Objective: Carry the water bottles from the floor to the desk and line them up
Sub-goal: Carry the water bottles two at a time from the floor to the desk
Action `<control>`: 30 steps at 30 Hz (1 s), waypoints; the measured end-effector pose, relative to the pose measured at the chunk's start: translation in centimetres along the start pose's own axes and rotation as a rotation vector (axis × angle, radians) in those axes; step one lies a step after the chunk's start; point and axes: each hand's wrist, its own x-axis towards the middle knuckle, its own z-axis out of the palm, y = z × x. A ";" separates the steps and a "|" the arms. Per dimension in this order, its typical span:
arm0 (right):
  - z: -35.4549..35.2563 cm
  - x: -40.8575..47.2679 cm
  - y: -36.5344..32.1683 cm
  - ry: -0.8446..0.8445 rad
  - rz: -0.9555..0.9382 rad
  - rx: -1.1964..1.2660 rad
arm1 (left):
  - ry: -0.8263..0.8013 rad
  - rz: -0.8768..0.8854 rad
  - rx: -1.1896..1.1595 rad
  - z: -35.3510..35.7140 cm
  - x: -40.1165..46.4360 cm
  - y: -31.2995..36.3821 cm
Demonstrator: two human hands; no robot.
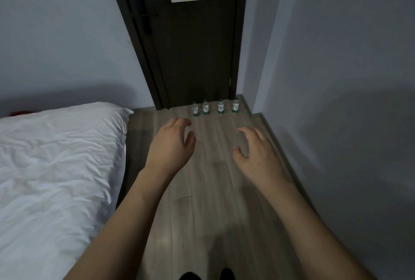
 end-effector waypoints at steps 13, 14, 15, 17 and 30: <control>6.5 20.1 0.8 -0.021 0.050 0.000 | -0.034 0.001 -0.014 5.4 19.6 -8.2; 6.9 22.1 0.6 -0.017 0.049 0.001 | -0.031 0.011 -0.015 5.5 21.7 -8.9; 7.4 24.2 0.3 -0.009 0.048 0.000 | -0.030 0.022 -0.015 5.6 23.8 -9.7; 8.2 28.4 -0.3 0.006 0.055 0.009 | -0.032 0.040 -0.021 5.6 28.1 -11.3; 14.5 48.3 2.4 0.007 0.149 -0.028 | -0.153 0.059 -0.075 12.2 48.6 -17.7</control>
